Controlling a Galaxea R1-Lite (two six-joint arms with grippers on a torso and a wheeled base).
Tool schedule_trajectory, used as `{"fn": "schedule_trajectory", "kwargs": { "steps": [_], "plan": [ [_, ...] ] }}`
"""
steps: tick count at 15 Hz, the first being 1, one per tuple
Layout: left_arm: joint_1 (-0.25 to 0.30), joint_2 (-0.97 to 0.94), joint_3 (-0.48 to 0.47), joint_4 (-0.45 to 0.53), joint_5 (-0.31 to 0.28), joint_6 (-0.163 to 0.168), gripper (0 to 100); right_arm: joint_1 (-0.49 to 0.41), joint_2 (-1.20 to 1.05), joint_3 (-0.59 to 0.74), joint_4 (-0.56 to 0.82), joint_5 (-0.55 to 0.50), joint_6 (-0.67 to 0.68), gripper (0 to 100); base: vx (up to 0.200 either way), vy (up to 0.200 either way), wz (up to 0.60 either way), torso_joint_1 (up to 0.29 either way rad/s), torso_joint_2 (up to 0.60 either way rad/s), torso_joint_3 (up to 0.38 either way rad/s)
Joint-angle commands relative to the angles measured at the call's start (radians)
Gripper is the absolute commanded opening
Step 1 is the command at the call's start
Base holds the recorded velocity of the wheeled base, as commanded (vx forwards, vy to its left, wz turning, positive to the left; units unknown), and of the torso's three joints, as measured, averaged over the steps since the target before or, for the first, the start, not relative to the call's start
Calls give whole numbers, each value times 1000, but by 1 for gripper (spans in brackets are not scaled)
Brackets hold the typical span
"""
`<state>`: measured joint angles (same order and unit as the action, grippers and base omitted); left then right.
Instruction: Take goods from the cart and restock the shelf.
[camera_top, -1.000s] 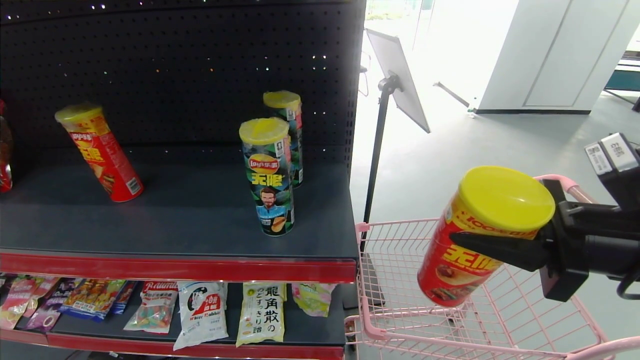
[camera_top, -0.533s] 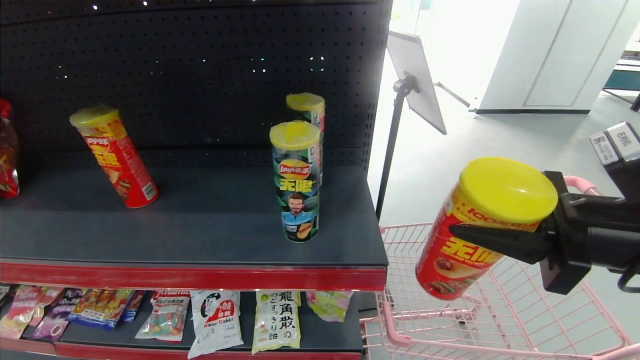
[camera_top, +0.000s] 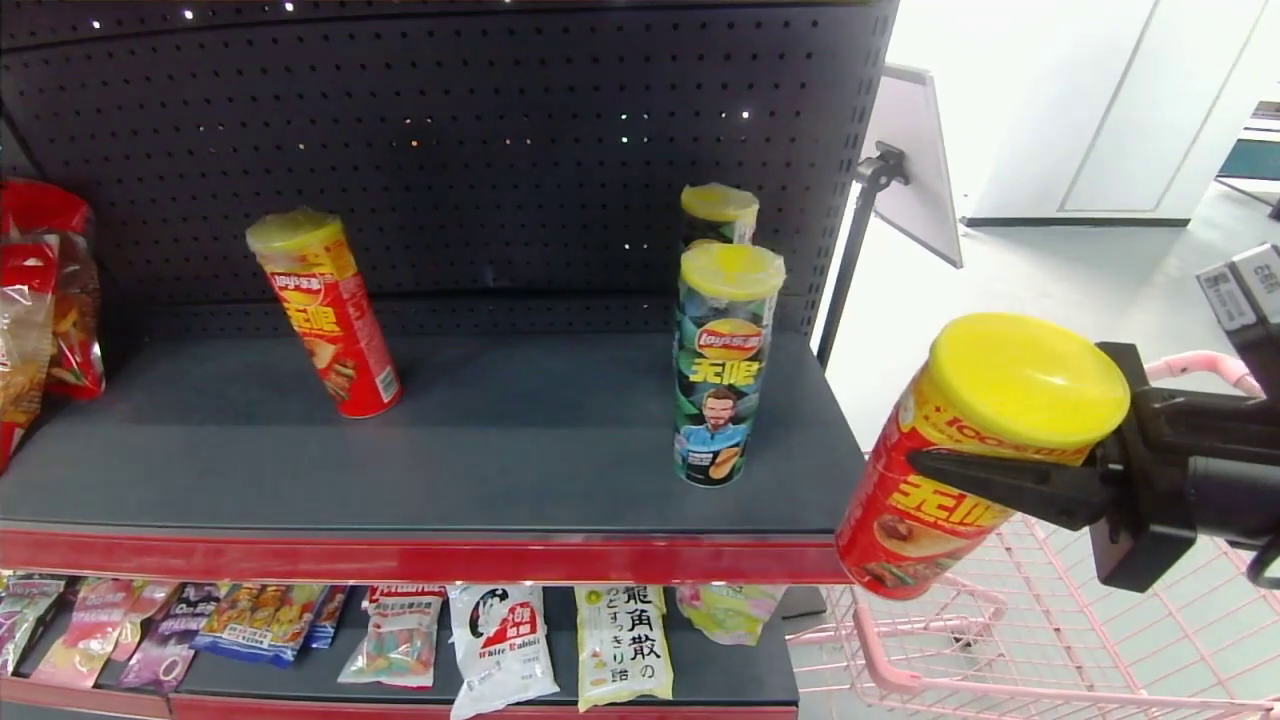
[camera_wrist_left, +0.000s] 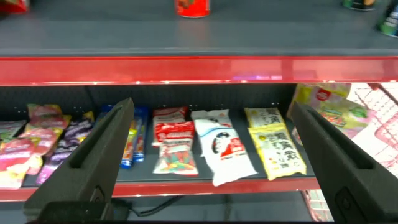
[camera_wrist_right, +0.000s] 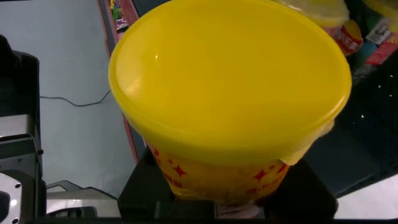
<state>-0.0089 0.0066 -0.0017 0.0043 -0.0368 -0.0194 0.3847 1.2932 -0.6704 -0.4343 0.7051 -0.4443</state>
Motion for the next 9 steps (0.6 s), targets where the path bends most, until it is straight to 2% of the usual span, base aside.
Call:
{"fn": "schedule_trajectory", "kwargs": {
  "steps": [1,9],
  "plan": [
    [0,1,0,0,0,-1,100,0,-3,-1,-1,1,-1,0,0,200,0,2,12,2],
    [0,1,0,0,0,1,100,0,-2,0,-1,1,-2,0,0,200,0,1,3,3]
  ]
}}
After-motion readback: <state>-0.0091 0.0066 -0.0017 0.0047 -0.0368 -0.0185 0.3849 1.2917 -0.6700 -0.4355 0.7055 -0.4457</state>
